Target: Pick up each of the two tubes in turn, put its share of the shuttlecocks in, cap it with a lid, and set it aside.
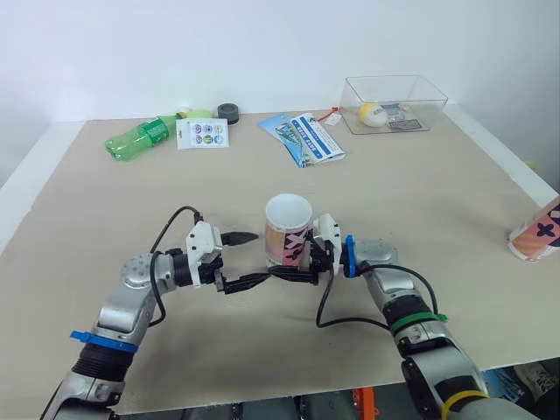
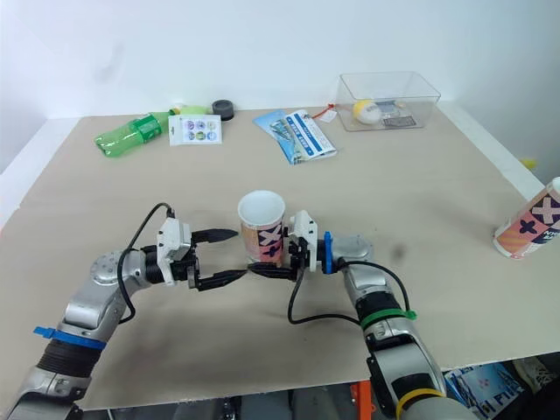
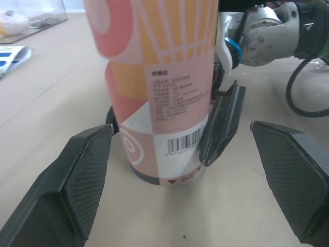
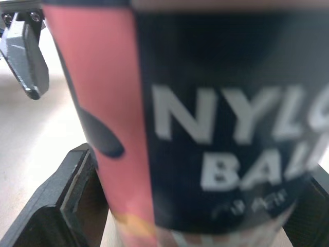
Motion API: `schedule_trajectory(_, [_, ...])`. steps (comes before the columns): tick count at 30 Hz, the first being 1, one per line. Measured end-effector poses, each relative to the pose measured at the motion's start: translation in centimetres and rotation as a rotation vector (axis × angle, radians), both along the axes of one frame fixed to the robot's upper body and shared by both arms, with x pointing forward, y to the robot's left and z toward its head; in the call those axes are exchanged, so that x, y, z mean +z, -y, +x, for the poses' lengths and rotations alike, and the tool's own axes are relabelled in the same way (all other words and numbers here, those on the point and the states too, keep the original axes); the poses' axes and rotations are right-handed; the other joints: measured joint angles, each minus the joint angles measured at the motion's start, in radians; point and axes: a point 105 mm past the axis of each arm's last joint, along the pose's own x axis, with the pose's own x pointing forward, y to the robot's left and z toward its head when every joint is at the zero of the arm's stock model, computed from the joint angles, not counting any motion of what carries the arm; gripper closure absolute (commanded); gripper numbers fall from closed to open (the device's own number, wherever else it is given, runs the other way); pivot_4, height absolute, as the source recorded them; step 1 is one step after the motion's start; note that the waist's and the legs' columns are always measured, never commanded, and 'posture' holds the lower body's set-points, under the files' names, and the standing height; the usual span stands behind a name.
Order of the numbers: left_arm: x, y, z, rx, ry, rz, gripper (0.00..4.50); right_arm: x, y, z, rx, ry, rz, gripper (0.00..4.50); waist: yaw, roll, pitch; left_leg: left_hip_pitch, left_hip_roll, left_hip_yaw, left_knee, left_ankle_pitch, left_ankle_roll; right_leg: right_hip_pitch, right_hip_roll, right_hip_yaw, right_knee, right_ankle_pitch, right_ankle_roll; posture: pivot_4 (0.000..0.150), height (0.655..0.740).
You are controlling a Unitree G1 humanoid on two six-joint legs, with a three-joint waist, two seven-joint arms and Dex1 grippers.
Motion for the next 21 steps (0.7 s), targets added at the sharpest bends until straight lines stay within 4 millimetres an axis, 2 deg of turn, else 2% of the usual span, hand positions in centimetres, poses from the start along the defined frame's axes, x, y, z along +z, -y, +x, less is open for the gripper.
schedule_trajectory(5, [-0.1, -0.2, 0.0, 0.015, 0.017, 0.0, 0.0, 0.0, -0.1, 0.0, 0.006, 0.002, 0.008, 1.37, 0.0, 0.0, 0.0, 0.001, 0.003, 0.0, 0.0, 0.0, 0.0, 0.0, 0.004, 0.0, 0.0, 0.0, -0.002, 0.15, 0.74])
schedule_trajectory(13, [0.0, -0.1, -0.1, 0.014, 0.031, 0.007, 0.0, 0.5, 0.6, 0.0, -0.021, 0.031, 0.004, 1.43, 0.0, 0.0, 0.0, 0.001, 0.005, 0.0, -0.002, 0.002, -0.003, -0.001, 0.005, 0.0, 0.0, 0.0, -0.003, 0.15, 0.74])
schedule_trajectory(16, [0.2, 0.3, -0.1, -0.007, 0.043, 0.015, 0.0, 1.5, 2.1, 0.3, -0.122, 0.048, 0.053, 1.43, 0.003, 0.0, 0.0, 0.001, 0.004, 0.0, -0.002, 0.002, -0.003, -0.001, 0.005, 0.0, 0.0, 0.0, -0.003, 0.15, 0.74])
schedule_trajectory(18, [0.2, 0.5, -0.1, -0.019, 0.049, 0.018, 0.0, 2.3, 3.9, 1.0, -0.247, 0.063, 0.092, 1.43, 0.004, 0.0, 0.0, 0.001, 0.004, 0.001, -0.002, 0.002, -0.004, -0.001, 0.005, 0.0, 0.0, 0.0, -0.002, 0.15, 0.74])
schedule_trajectory(21, [0.5, 1.1, -0.2, -0.045, 0.058, 0.021, 0.0, 3.5, 9.0, 2.9, -0.572, 0.11, 0.153, 1.43, 0.005, 0.0, 0.0, 0.0, 0.003, 0.001, -0.002, 0.002, -0.004, -0.001, 0.004, 0.0, -0.001, 0.0, -0.002, 0.15, 0.74])
